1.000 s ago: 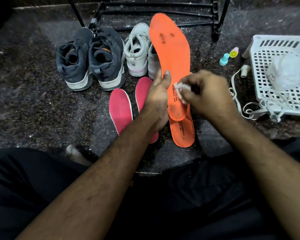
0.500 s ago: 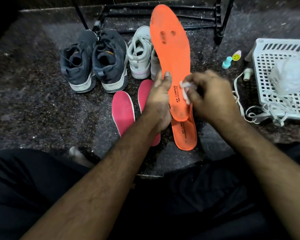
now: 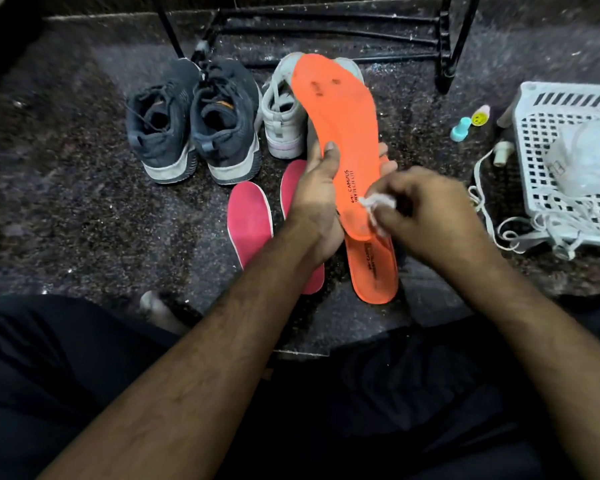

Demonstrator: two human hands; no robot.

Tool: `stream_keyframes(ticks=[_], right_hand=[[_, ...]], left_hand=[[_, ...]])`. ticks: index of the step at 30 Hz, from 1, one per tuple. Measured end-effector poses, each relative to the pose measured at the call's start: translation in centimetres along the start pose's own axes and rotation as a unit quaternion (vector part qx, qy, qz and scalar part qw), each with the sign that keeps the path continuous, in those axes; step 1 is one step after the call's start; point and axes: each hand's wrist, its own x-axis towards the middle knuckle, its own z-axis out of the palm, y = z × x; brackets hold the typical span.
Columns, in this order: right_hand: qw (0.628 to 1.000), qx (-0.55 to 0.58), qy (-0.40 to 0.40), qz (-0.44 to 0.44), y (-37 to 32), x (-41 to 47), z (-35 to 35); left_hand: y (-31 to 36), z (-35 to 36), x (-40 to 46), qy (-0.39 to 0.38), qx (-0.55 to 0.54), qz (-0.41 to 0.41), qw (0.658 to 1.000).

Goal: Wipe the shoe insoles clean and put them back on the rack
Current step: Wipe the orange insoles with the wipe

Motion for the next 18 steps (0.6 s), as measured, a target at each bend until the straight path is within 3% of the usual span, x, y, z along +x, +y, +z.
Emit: stream_keyframes(ticks=[3,5,8,11,15,18], right_hand=[[0.997,0.015,0.069,0.035,0.9,1.4,-1.1],[0.997,0.031,0.074,0.024,0.4,1.2,-0.4],[0.999,0.039,-0.030,-0.021,-0.8,-0.3,0.8],[0.993,0.021,-0.118,-0.008,-0.1,-0.2,-0.5],[0.998,0.015,-0.001,0.056,1.6,1.3,-2.0],[0.997,0.031,0.063,0.027,0.2,1.4,-0.6]], left_hand=[[-1.2,0.6,-0.4,0.011,0.032,0.000,0.999],[-1.4,0.7,-0.4,0.016,0.026,-0.007,0.999],[-0.8,0.2,-0.2,-0.005,-0.010,-0.014,1.000],[-0.5,-0.2,-0.1,-0.009,-0.013,-0.013,1.000],[-1.4,0.6,-0.6,0.006,0.040,-0.012,0.999],[-1.9,1.0,-0.8,0.014,0.042,-0.039,0.998]])
